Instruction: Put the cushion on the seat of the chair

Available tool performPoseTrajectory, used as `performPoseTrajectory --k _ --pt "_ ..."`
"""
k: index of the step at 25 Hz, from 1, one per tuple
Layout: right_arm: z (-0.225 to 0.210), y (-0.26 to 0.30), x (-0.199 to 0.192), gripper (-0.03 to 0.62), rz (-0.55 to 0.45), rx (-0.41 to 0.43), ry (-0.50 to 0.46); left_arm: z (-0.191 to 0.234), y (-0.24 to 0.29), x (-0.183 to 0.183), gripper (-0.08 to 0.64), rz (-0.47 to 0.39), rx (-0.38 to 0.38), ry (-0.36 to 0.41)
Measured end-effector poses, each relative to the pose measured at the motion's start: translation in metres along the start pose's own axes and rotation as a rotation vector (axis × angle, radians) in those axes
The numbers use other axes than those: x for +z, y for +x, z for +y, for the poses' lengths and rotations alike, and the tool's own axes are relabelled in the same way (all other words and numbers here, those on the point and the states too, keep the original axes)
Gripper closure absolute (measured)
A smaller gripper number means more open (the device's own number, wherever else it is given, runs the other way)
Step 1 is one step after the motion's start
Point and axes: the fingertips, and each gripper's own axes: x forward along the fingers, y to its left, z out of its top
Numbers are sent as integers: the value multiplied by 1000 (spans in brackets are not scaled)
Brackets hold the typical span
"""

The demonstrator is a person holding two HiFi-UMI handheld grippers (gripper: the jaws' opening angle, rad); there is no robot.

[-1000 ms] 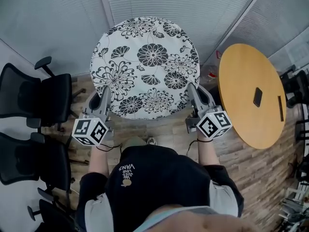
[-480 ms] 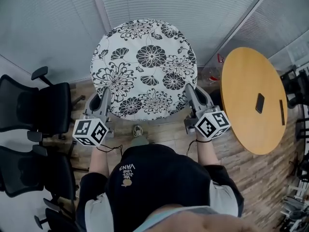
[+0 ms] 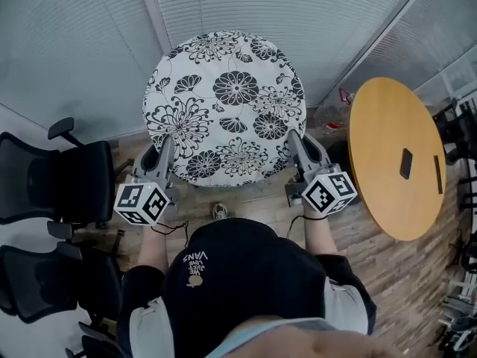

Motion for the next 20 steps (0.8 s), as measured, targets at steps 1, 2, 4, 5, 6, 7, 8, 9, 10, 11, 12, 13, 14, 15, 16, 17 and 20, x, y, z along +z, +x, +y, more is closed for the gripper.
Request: performPoseTrajectory --k 1,2,4,5,6,7,8,9,10,11,12,13,14,15,16,17,20 --pt "0 0 0 558 -1 -4 2 0 0 0 500 1 -2 -2" --pt "0 -1 0 558 -2 -8 3 0 0 1 500 3 -6 -4" --pt "2 -1 1 558 -2 -15 3 -1 -1 1 500 5 -12 -5" --pt "3 -1 1 558 -2 -17 2 0 -1 2 500 6 -14 -6" --pt "4 -1 1 558 -2 -18 3 0 -1 2 500 7 -16 -6" --pt "5 -1 1 558 -1 -19 3 0 -1 2 500 8 -16 -7" --pt "5 -1 1 558 0 -20 4 -1 -1 2 500 9 -18 -8" --pt "5 -1 1 558 0 -21 4 -1 -1 1 500 10 -19 -8" --pt "4 -1 1 558 2 -22 4 -2 -1 1 500 10 -20 -9" --pt "4 -1 1 558 3 -22 4 -2 -1 1 500 11 -20 -9" --pt "3 -1 1 558 6 -20 4 -1 -1 1 500 11 -17 -9" --pt "3 0 1 558 9 -18 5 -1 -1 1 500 12 -13 -9" --pt "3 0 1 558 11 -16 6 -1 -1 1 500 11 -12 -8" --pt "3 1 2 558 14 -13 5 -2 -1 2 500 9 -11 -7" --pt "3 1 3 558 17 -11 3 -3 -1 3 500 8 -11 -7" --pt "4 1 3 558 19 -9 2 -3 -1 3 500 7 -9 -7" --pt "6 3 4 558 27 -6 -3 -2 -1 2 500 8 -4 -18"
